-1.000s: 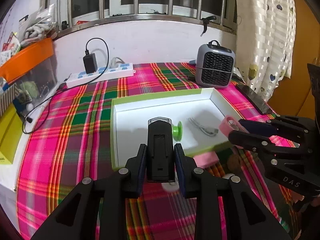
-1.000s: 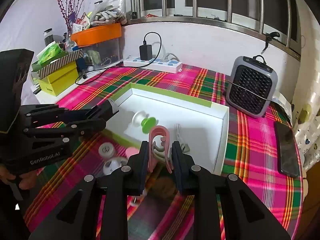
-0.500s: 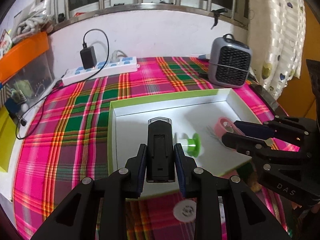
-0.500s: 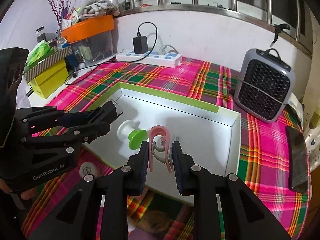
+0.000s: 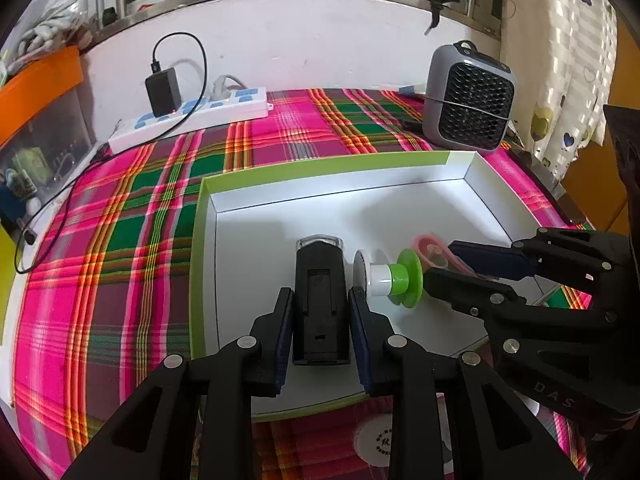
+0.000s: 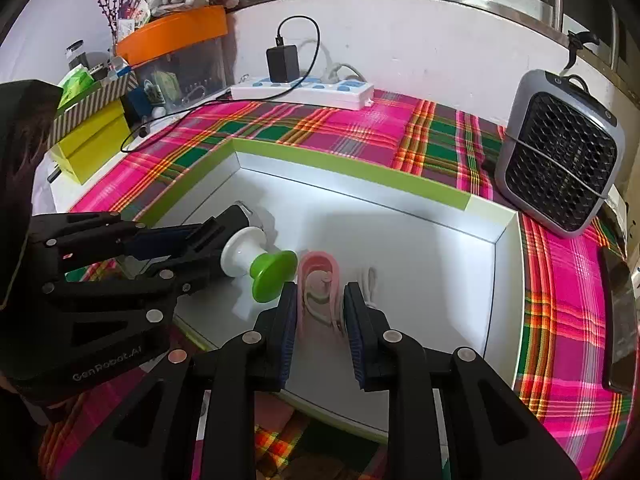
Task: Organize objects
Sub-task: 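Place the pink hook and black cylinder into the box, opening both grippers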
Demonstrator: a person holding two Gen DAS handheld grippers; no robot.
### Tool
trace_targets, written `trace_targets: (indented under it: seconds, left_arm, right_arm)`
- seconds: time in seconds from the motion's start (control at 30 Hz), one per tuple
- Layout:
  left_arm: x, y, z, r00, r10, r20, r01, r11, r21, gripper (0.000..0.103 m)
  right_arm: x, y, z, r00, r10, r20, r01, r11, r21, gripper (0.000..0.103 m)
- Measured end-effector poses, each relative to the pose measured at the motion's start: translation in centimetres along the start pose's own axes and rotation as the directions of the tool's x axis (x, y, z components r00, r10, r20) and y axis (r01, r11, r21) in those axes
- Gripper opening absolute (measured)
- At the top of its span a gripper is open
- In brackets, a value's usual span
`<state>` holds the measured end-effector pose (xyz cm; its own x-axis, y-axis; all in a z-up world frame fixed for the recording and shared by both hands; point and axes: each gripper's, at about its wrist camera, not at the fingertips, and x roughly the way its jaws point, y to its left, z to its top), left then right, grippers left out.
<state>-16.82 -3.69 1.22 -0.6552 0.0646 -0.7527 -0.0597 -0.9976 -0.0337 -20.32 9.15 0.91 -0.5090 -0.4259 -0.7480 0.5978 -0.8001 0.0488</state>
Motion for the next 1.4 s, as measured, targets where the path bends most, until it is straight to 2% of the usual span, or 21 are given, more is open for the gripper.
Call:
trace_targets:
  seconds: [0.1, 0.27, 0.33, 0.9, 1.4]
  left_arm:
    - [-0.1, 0.0, 0.1, 1.000, -0.015, 0.002, 0.015, 1.000, -0.006, 0.025]
    - [-0.5, 0.0, 0.1, 1.000, -0.025, 0.013, 0.025, 1.000, -0.006, 0.026]
    - [-0.9, -0.1, 0.0, 0.999, -0.028, 0.023, 0.028, 1.000, -0.004, 0.026]
    - [-3.1, -0.1, -0.7, 0.997, -0.051, 0.064, 0.053, 0.998, -0.024, 0.026]
    - [-4.7, 0.3, -1.5, 0.996, -0.042, 0.078, 0.044, 0.999, -0.026, 0.026]
  right_arm:
    - [0.1, 0.0, 0.0, 1.000, -0.010, 0.000, 0.010, 1.000, 0.006, 0.026]
    - [-0.5, 0.0, -0.2, 0.999, -0.032, 0.019, 0.032, 0.999, 0.005, 0.037]
    - [-0.9, 0.1, -0.3, 0.999, -0.036, 0.032, 0.036, 0.999, 0.003, 0.038]
    - [-3.7, 1.0, -1.0, 0.996, -0.005, 0.093, 0.005, 1.000, 0.002, 0.038]
    - [-4.8, 2.6, -1.9, 0.992, 0.069, 0.104, -0.065, 0.997, -0.044, 0.038]
